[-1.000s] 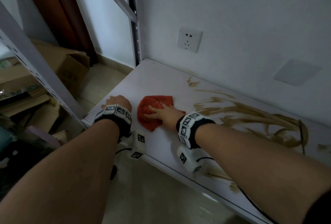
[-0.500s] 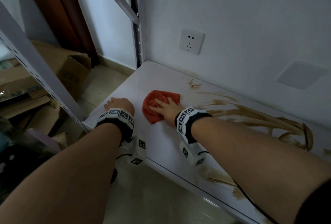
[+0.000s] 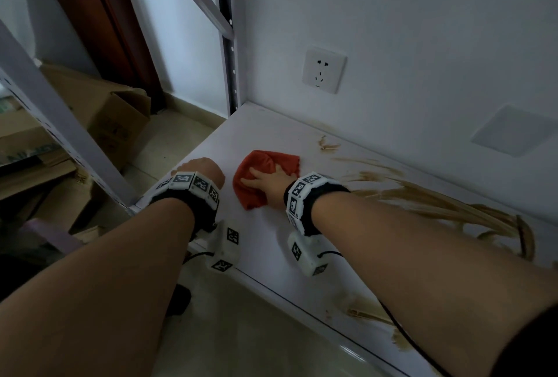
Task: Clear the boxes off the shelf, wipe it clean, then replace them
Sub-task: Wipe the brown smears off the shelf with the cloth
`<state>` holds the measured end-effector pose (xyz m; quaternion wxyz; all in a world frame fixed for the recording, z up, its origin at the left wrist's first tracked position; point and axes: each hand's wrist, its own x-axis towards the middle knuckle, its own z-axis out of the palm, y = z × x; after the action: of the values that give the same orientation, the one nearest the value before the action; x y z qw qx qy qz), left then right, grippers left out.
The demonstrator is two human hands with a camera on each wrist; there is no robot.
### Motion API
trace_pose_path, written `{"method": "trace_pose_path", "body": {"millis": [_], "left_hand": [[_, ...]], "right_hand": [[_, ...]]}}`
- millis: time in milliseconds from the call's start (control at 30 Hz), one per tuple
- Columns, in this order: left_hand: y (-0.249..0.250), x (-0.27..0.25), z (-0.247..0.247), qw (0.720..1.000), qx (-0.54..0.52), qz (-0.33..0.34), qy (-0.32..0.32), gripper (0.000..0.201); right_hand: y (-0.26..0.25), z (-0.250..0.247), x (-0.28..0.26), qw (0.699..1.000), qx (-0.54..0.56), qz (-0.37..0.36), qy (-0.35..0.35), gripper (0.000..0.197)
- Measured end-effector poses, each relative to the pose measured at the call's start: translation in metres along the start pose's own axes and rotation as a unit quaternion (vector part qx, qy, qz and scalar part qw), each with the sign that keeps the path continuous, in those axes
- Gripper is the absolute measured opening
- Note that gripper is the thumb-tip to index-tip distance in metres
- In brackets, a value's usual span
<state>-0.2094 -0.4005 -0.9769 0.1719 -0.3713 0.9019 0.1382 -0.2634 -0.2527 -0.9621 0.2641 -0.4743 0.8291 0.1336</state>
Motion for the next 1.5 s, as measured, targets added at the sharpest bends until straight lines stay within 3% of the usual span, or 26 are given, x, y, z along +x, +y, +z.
{"method": "trace_pose_path", "body": {"millis": [200,500,633,767,867,1033,1200,1500], "left_hand": [[0.005,0.001,-0.010,0.999,-0.002,0.013,0.044,0.026],[0.005,0.015,-0.004,0.993,-0.001,0.073,0.089,0.015],[0.006,0.017,-0.009,0.993,0.027,0.059,0.096,0.022],[0.007,0.022,-0.008,0.993,0.039,0.053,0.097,0.009],[0.007,0.023,-0.008,0.993,0.030,0.053,0.100,0.017],[0.008,0.023,-0.012,0.992,0.027,0.061,0.105,0.012],[0.011,0.021,-0.013,0.992,0.023,0.055,0.114,0.027],[0.015,0.015,-0.017,0.992,0.020,0.058,0.112,0.029]], "right_hand": [[0.007,-0.014,0.023,1.000,0.019,0.015,-0.015,0.060],[0.016,-0.033,0.055,0.999,0.019,0.044,-0.004,0.058],[0.018,-0.044,0.063,0.998,0.017,0.053,-0.006,0.056],[0.022,-0.054,0.064,0.998,0.013,0.054,-0.001,0.057],[0.023,-0.061,0.066,0.998,-0.008,0.061,-0.001,0.063],[0.028,-0.063,0.075,0.998,0.018,0.064,0.023,0.059],[0.034,-0.071,0.080,0.997,0.009,0.077,0.017,0.064],[0.051,-0.068,0.094,0.996,-0.005,0.081,0.031,0.071]]}}
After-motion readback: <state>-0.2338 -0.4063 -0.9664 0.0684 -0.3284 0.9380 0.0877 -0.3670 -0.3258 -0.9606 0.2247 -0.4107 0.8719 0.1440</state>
